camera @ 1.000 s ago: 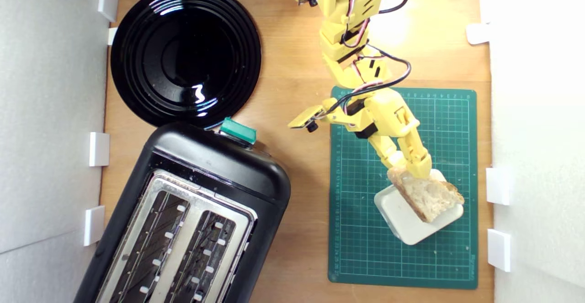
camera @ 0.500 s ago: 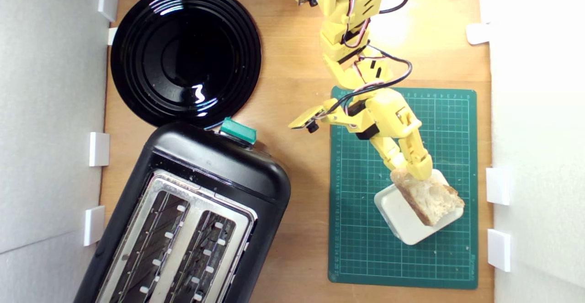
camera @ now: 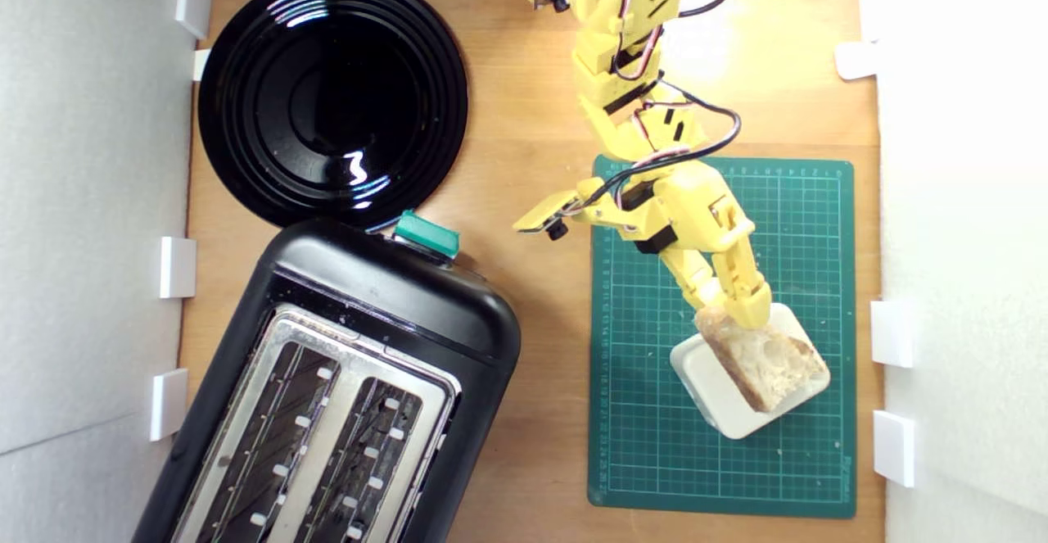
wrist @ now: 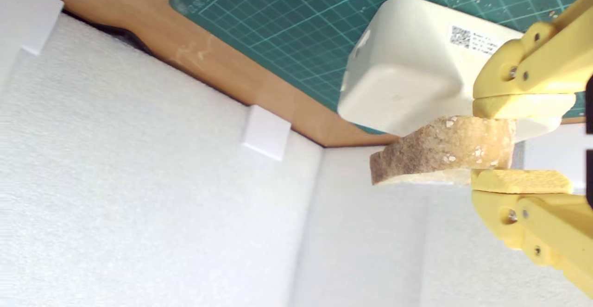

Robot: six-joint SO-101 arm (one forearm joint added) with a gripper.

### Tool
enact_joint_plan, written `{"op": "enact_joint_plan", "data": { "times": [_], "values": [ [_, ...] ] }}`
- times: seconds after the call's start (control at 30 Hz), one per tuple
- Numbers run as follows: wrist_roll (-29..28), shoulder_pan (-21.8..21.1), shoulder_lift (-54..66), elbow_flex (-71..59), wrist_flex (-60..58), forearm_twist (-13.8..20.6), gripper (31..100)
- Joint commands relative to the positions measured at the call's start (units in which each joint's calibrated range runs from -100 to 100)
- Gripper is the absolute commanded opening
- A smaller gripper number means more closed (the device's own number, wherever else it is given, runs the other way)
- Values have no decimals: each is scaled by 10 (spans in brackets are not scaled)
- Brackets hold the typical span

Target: Pick bread and place in toaster

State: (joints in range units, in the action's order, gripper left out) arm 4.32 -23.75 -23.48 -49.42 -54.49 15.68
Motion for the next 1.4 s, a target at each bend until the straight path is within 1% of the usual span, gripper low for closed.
{"op": "enact_joint_plan", "data": {
  "times": [0.0, 0.1, 0.37, 0.6, 0.73, 0.8, 0.87, 0.97, 1.07, 1.1, 1.17, 1.2, 1.23, 1.3, 1.37],
  "values": [
    [-35, 5, 93, 14, 45, -4, 555],
    [-47, 5, 136, 15, 76, -4, 555],
    [-45, 18, 271, 15, 146, -4, 555],
    [-45, 38, 415, 17, 300, -3, 555],
    [-11, 43, 490, 18, 379, -4, 555],
    [1, 43, 518, 33, 421, -4, 555],
    [6, 45, 544, 75, 489, -5, 555],
    [15, 51, 562, 160, 588, -5, 555],
    [41, 52, 568, 237, 667, -8, 555],
    [54, 53, 571, 259, 689, -15, 555],
    [89, 66, 573, 309, 741, -48, 555],
    [127, 80, 573, 353, 787, -86, 555],
    [149, 88, 573, 381, 814, -110, 555],
    [182, 111, 569, 437, 860, -147, 555],
    [210, 146, 565, 496, 908, -183, 555]
  ]
}}
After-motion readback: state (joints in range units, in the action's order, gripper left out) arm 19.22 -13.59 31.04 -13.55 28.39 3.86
